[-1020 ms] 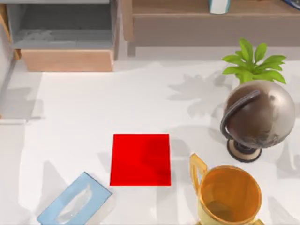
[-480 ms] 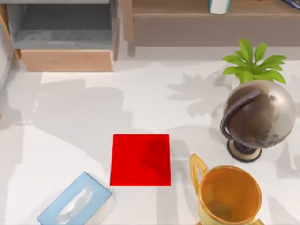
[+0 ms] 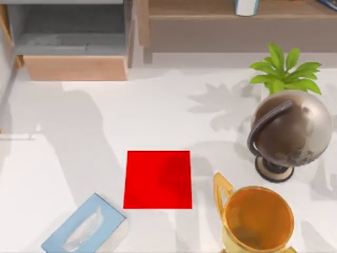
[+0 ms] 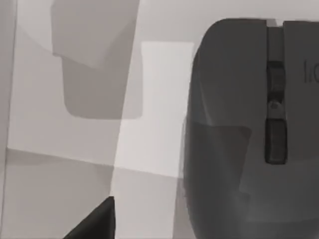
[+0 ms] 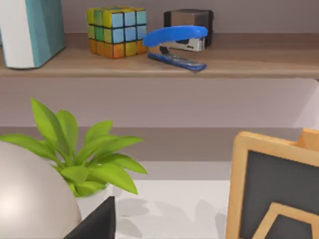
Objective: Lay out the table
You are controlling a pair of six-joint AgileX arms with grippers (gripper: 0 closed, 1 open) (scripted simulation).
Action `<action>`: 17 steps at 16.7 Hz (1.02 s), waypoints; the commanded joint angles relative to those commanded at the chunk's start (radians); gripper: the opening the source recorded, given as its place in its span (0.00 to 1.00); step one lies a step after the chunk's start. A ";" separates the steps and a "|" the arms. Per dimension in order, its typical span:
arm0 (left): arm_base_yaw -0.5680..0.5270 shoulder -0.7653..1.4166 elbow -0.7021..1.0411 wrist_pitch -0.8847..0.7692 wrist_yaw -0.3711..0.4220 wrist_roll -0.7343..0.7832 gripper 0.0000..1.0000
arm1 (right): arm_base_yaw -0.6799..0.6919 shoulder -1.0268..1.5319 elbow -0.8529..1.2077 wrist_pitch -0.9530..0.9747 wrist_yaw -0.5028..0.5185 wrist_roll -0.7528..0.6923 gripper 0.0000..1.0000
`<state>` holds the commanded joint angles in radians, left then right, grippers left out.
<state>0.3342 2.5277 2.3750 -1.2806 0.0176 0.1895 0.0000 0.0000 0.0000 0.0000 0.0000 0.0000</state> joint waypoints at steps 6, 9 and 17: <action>-0.010 0.078 0.085 -0.040 0.007 0.007 1.00 | 0.000 0.000 0.000 0.000 0.000 0.000 1.00; -0.007 0.079 0.082 -0.039 0.006 0.007 1.00 | 0.000 0.000 0.000 0.000 0.000 0.000 1.00; -0.001 0.080 0.046 0.001 0.007 0.015 1.00 | 0.000 0.000 0.000 0.000 0.000 0.000 1.00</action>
<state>0.3334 2.6077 2.4206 -1.2800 0.0245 0.2050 0.0000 0.0000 0.0000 0.0000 0.0000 0.0000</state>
